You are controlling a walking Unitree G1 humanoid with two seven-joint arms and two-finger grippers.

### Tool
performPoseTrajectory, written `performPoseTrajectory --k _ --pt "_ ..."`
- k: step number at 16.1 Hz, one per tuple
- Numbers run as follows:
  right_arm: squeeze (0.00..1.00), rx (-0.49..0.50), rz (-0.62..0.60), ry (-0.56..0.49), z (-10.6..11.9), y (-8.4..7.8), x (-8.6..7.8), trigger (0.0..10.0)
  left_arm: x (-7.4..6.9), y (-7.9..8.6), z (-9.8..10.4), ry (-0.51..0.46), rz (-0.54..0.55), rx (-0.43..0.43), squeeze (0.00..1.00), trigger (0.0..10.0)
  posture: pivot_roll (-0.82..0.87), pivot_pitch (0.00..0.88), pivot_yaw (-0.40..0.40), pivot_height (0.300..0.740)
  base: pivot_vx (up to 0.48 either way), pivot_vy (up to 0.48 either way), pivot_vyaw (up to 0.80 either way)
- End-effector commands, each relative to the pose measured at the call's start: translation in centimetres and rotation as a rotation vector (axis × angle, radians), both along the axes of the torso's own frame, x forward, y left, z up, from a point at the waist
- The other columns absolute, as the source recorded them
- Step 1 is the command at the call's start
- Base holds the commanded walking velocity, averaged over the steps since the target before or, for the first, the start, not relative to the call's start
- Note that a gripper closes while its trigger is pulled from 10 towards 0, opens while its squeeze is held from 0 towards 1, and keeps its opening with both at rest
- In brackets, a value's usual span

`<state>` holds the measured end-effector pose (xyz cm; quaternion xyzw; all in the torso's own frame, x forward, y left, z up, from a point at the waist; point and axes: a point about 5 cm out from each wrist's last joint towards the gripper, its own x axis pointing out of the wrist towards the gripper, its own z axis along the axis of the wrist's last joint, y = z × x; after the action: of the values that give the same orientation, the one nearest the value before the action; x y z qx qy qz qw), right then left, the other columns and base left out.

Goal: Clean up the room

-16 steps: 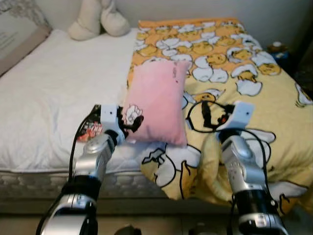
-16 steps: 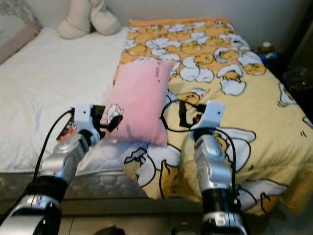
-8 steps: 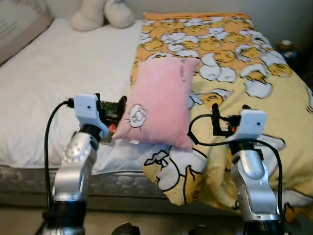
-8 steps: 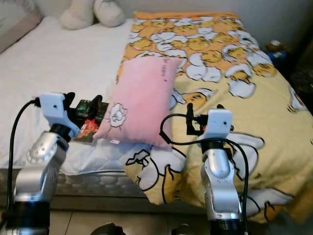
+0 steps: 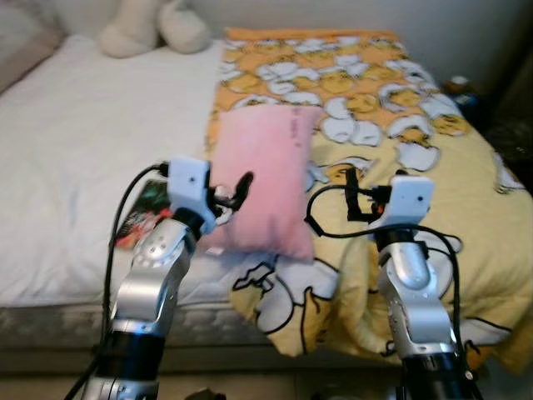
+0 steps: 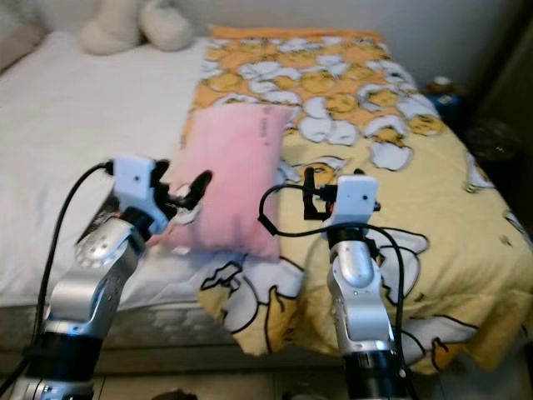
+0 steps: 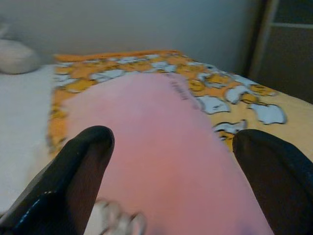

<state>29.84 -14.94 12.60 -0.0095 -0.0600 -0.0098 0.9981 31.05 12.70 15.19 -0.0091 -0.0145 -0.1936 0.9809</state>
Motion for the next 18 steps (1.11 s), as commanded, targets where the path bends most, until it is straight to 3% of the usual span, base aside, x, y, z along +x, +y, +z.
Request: performPoseTrajectory --k 1,3,9,13,14,17,18 --pt "0.0 0.004 -0.003 -0.022 0.5 0.1 0.5 10.0 0.2 -0.1 -0.1 0.023 -0.015 -0.003 0.0 10.0 -0.07 0.0 0.036 0.703 0.465 0.0 0.0" --pt "0.0 0.002 -0.007 -0.029 0.7 -0.3 0.9 10.0 0.7 0.2 0.2 0.048 0.007 -0.059 0.0 10.0 -0.07 0.0 0.045 0.703 0.371 0.189 0.0" --pt "0.0 0.028 0.002 -0.011 0.4 -0.8 0.5 10.0 0.3 1.1 0.0 0.032 0.094 -0.006 0.0 10.0 -0.08 0.0 0.049 0.703 0.0 0.4 0.0" --pt "0.0 0.087 -0.024 0.065 -1.3 -1.2 0.1 10.0 0.6 0.0 -0.5 0.081 0.027 -0.016 0.0 10.0 -0.09 0.0 0.047 0.703 0.0 0.0 0.0" --pt "0.0 0.153 -0.044 0.115 -2.0 -1.9 0.3 10.0 1.1 0.0 -1.3 0.139 0.013 -0.045 0.0 10.0 -0.09 0.0 0.055 0.703 0.0 0.0 0.0" --pt "0.0 0.108 -0.064 0.09 -1.4 -2.7 0.5 10.0 1.5 0.5 -1.4 0.138 0.017 -0.03 0.0 10.0 -0.11 0.0 0.074 0.703 0.0 0.0 0.0" --pt "0.0 0.062 -0.078 0.058 -0.8 -2.9 -0.2 10.0 0.8 1.2 -0.8 0.097 0.03 -0.021 0.0 10.0 -0.12 0.0 0.079 0.703 0.0 0.0 0.0"
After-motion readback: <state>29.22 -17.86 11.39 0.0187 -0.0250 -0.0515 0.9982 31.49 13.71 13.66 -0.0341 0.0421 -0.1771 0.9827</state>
